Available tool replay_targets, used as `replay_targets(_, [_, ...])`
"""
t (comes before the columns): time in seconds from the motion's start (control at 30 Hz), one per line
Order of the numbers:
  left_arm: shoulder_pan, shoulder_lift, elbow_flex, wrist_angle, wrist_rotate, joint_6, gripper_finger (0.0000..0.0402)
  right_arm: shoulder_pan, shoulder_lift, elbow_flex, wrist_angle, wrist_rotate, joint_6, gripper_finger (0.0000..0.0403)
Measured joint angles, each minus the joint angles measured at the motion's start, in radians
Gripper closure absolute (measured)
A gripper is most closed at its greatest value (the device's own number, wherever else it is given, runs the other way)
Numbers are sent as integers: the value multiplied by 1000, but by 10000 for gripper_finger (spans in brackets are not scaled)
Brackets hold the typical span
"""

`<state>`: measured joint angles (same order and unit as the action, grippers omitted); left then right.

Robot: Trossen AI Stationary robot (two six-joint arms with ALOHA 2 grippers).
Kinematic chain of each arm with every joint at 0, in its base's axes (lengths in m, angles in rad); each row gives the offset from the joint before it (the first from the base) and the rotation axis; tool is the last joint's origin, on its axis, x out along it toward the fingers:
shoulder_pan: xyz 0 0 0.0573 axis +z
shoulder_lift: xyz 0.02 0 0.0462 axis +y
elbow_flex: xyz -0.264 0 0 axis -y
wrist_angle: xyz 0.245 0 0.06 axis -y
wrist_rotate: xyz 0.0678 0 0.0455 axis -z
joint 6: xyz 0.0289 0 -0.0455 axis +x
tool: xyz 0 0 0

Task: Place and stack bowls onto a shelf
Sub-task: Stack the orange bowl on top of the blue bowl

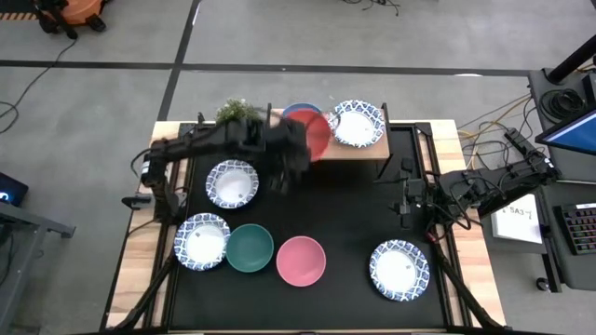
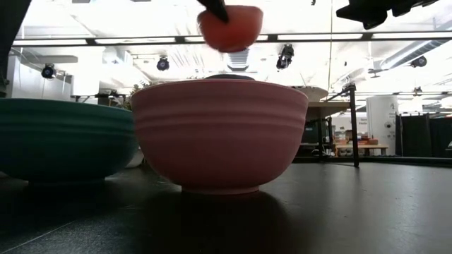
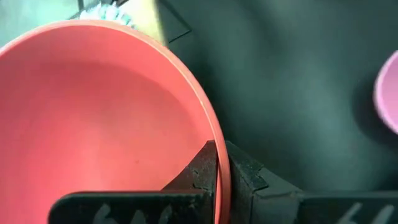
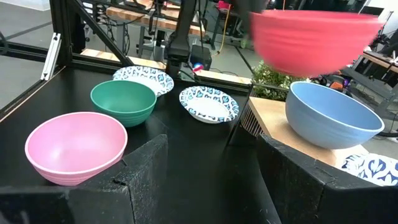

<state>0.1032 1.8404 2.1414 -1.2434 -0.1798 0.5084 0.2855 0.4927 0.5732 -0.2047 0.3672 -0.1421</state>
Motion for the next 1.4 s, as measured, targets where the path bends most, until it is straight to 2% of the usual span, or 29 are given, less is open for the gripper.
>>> replay_targets(0.2, [188,13,-29,38,171,14,401,0,0,0,0,0,0,168])
replay_targets(0.43, [295,46,-29,79,223,18,401,0,0,0,0,0,0,168])
replay_targets(0.9, [305,115,-29,100,246,6,402,-1,0,0,-1,0,-6,168])
replay_targets(1.4, [306,128,-29,106,243,6,402,-1,0,-2,-1,0,-6,168])
